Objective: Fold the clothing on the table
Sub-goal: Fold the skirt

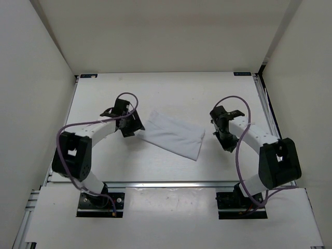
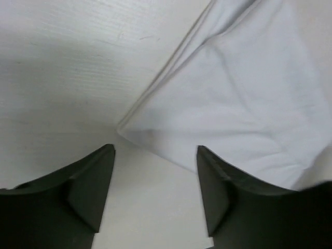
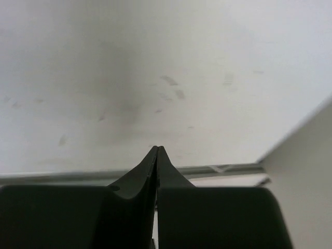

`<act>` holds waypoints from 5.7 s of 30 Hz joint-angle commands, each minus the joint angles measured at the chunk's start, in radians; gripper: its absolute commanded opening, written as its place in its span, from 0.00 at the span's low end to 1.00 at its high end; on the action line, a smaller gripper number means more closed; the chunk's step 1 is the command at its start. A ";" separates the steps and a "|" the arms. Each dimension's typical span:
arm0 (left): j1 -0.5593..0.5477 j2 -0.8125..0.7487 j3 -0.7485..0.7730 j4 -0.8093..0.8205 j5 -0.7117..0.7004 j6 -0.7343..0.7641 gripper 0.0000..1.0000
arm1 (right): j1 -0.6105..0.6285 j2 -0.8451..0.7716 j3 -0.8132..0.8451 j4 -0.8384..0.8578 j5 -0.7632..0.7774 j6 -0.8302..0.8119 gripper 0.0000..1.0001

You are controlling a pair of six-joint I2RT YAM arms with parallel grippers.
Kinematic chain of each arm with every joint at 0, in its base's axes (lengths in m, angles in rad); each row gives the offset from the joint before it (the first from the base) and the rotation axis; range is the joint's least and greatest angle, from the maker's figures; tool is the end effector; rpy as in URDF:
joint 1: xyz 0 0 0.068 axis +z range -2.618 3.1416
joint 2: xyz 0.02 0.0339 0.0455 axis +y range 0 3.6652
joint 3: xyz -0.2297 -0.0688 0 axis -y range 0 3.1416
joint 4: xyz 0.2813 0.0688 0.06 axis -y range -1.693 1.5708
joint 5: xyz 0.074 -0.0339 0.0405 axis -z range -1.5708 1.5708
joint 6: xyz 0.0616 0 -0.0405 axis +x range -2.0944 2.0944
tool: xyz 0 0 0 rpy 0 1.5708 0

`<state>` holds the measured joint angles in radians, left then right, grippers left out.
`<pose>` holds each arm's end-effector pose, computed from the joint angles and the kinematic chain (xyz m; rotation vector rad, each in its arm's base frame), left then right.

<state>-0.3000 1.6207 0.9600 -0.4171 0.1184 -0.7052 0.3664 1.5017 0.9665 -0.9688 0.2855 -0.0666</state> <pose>0.3364 -0.1117 0.0986 -0.5089 2.6793 -0.4721 0.2728 0.0861 0.1180 -0.6315 2.9385 -0.4121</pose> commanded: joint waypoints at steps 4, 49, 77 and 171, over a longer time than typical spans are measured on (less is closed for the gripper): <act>0.009 -0.280 -0.049 0.061 -0.005 0.131 0.99 | 0.089 -0.093 0.077 0.047 0.576 0.166 0.00; -0.228 -0.552 -0.175 0.047 -0.157 -0.014 0.99 | 0.117 -0.428 -0.020 0.376 0.209 0.008 0.00; -0.239 -0.183 -0.191 0.176 -0.085 -0.203 0.99 | -0.230 -0.086 -0.023 0.424 -0.904 -0.274 0.62; -0.396 0.017 -0.259 0.698 0.017 -0.612 0.99 | -0.250 -0.023 -0.242 0.765 -0.964 0.137 0.84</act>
<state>-0.6731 1.6192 0.6632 0.2207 0.1001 -1.2850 0.1040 1.4696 0.7315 -0.2783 -0.6579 0.0364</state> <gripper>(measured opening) 0.983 0.836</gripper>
